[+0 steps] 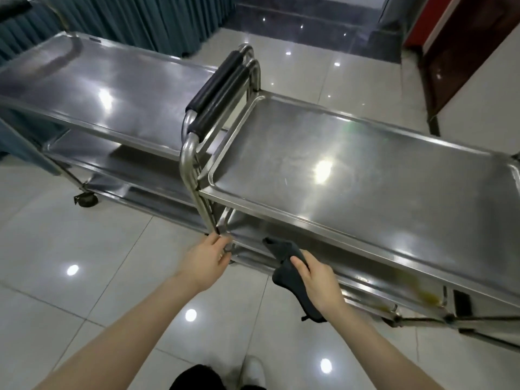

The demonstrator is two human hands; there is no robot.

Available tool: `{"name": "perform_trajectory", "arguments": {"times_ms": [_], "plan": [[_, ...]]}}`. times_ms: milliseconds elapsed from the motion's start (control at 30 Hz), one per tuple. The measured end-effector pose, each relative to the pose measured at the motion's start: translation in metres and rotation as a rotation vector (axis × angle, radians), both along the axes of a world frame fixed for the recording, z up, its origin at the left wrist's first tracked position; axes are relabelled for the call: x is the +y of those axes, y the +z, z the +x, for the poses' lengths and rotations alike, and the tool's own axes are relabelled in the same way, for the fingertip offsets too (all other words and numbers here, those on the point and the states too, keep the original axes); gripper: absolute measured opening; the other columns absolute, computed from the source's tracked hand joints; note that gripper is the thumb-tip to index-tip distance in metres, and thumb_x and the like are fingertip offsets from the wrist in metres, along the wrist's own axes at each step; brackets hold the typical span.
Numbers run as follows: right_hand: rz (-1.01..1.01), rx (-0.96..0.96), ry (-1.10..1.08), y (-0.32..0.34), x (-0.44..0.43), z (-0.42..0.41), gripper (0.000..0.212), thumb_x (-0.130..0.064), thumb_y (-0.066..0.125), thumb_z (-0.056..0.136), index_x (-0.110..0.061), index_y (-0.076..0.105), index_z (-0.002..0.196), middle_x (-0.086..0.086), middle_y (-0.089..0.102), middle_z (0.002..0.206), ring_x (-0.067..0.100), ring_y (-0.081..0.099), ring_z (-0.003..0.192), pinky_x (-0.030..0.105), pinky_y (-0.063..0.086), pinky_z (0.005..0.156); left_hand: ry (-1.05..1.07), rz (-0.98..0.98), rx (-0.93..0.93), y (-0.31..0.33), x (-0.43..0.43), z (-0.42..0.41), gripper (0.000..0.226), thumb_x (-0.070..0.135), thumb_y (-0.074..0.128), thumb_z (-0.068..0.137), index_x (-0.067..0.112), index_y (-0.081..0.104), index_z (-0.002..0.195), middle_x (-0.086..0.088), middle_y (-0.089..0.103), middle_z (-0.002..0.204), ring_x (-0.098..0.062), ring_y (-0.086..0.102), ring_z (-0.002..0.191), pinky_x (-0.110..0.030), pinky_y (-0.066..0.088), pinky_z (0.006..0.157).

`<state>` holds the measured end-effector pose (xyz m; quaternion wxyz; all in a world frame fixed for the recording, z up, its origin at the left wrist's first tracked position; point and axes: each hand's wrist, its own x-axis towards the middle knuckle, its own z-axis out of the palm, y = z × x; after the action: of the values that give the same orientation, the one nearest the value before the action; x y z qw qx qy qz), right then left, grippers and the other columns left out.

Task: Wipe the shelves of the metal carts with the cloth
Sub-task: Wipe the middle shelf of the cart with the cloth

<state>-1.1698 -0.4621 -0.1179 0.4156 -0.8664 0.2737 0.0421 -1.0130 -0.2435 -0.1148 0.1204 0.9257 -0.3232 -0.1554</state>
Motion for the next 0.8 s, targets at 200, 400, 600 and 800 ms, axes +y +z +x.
{"name": "perform_trajectory", "arguments": {"times_ms": [200, 400, 600, 800], "plan": [[-0.136, 0.055, -0.077, -0.099, -0.028, 0.022, 0.038, -0.040, 0.043, 0.102, -0.018, 0.055, 0.131, 0.012, 0.070, 0.106, 0.034, 0.064, 0.097, 0.039, 0.048, 0.074, -0.147, -0.005, -0.097, -0.124, -0.005, 0.024, 0.037, 0.030, 0.058, 0.092, 0.020, 0.059, 0.128, -0.004, 0.055, 0.133, -0.029, 0.051, 0.124, -0.040, 0.039, 0.102], [-0.544, 0.014, -0.009, -0.189, -0.033, 0.073, 0.050, -0.045, 0.039, 0.100, -0.018, 0.052, 0.140, 0.009, 0.067, 0.120, 0.028, 0.062, 0.106, 0.038, 0.049, 0.084, -0.246, -0.132, -0.197, -0.250, -0.023, 0.071, 0.042, 0.031, 0.065, 0.089, 0.019, 0.058, 0.129, -0.006, 0.054, 0.131, -0.031, 0.053, 0.121, -0.046, 0.043, 0.103], [-0.677, 0.078, 0.330, -0.293, -0.001, 0.115, 0.050, -0.049, 0.031, 0.103, -0.028, 0.039, 0.148, -0.008, 0.035, 0.155, 0.011, 0.029, 0.144, 0.026, 0.014, 0.117, -0.326, -0.202, -0.377, -0.351, -0.015, 0.109, 0.051, 0.045, 0.050, 0.095, 0.030, 0.044, 0.142, -0.007, 0.044, 0.138, -0.027, 0.042, 0.129, -0.050, 0.033, 0.113], [-0.800, 0.016, 0.333, -0.338, -0.003, 0.140, 0.061, -0.057, 0.017, 0.101, -0.034, 0.006, 0.156, -0.010, 0.005, 0.163, 0.014, 0.002, 0.151, 0.036, 0.008, 0.122, -0.368, -0.329, -0.495, -0.371, -0.015, 0.124, 0.048, 0.048, 0.039, 0.096, 0.032, 0.046, 0.141, -0.001, 0.049, 0.124, -0.022, 0.046, 0.116, -0.040, 0.041, 0.101]]}}
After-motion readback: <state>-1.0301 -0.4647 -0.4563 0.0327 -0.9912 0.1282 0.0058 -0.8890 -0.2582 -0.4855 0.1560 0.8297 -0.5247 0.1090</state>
